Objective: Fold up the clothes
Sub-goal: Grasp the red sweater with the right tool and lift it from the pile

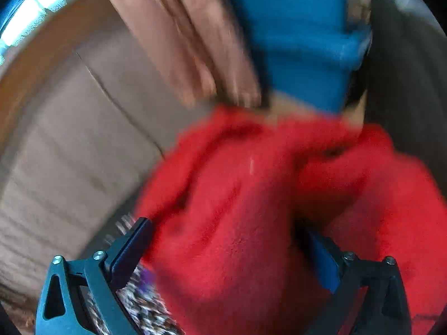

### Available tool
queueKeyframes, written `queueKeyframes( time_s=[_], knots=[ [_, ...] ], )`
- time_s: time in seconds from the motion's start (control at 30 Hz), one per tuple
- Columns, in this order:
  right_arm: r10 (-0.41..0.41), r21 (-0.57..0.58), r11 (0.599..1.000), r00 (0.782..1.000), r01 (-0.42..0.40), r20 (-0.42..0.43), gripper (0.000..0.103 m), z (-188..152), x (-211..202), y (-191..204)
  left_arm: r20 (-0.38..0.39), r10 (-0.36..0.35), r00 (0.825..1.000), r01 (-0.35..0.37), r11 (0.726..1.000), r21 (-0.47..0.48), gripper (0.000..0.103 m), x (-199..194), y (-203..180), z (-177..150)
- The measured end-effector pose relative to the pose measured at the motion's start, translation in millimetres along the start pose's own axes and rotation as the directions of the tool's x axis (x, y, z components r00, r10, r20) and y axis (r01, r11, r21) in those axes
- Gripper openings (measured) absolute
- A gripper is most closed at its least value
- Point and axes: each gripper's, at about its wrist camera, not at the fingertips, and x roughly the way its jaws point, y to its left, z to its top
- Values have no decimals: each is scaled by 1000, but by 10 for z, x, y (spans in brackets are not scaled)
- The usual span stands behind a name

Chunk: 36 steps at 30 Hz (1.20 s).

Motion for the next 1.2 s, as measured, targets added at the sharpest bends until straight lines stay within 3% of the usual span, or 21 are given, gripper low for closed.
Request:
queueKeyframes(
  time_s=[0.07,0.13,0.17,0.23,0.3,0.4,0.5,0.63,0.7,0.73,0.8,0.87,0.93,0.97,1.0,1.03,1.1,1.2],
  knots=[
    [12,9,1000,1000,-12,26,61,-62,-51,-4,0,0,1000,0,1000,-1,103,-2,-3,-3],
    [52,53,997,997,-55,49,37,-89,-147,-38,1,0,1000,0,1000,-2,103,-3,-6,-4],
    [87,97,991,994,-93,58,30,-82,-216,-74,2,0,1000,0,1000,-2,103,-3,-6,-3],
    [241,192,947,966,-256,97,20,-29,-395,-123,5,0,1000,0,1000,-1,103,-2,-6,-1],
    [418,205,875,898,-439,138,12,19,-664,19,7,-1,1000,1,1000,-1,103,-2,-5,1],
    [607,128,771,781,-624,147,12,17,-1166,477,11,-2,1000,2,1000,-1,103,-4,-2,4],
    [792,11,597,591,-802,155,12,-170,-1870,1040,11,-4,1000,4,1000,-2,103,-13,8,11],
    [922,-108,388,382,-915,67,12,-674,-2636,1715,-24,-9,1000,9,1000,-7,102,-29,26,52],
    [950,-164,304,312,-938,-26,12,-1153,-2997,2071,-41,-19,999,16,996,-82,77,-93,146,99],
    [949,-211,283,305,-936,-80,15,-1415,-3146,2231,-43,-49,998,42,988,-149,72,-145,257,119],
    [924,-268,257,317,-929,-213,16,-2060,-3332,2563,-24,-133,991,120,946,-301,69,-276,560,119],
    [884,-265,244,327,-933,-335,17,-2700,-3344,2843,10,-111,994,105,910,-401,69,-474,867,47],
    [836,-234,277,354,-932,-419,26,-3224,-3147,3048,40,-69,997,80,884,-460,69,-693,1142,-74],
    [815,-200,298,358,-933,-455,34,-3499,-3037,3112,46,-47,998,64,871,-487,69,-799,1268,-150],
    [794,-169,324,364,-931,-487,50,-3735,-2954,3148,50,-27,998,49,857,-513,69,-902,1390,-227],
    [774,-138,349,368,-927,-515,56,-3950,-2873,3165,51,-8,999,34,846,-532,69,-1004,1499,-305],
    [744,-77,376,351,-923,-568,56,-4322,-2754,3128,58,31,998,7,830,-558,69,-1212,1676,-448],
    [687,-64,419,363,-906,-630,63,-4764,-2655,2998,96,51,994,16,806,-592,69,-1434,1810,-554]
  ],
)
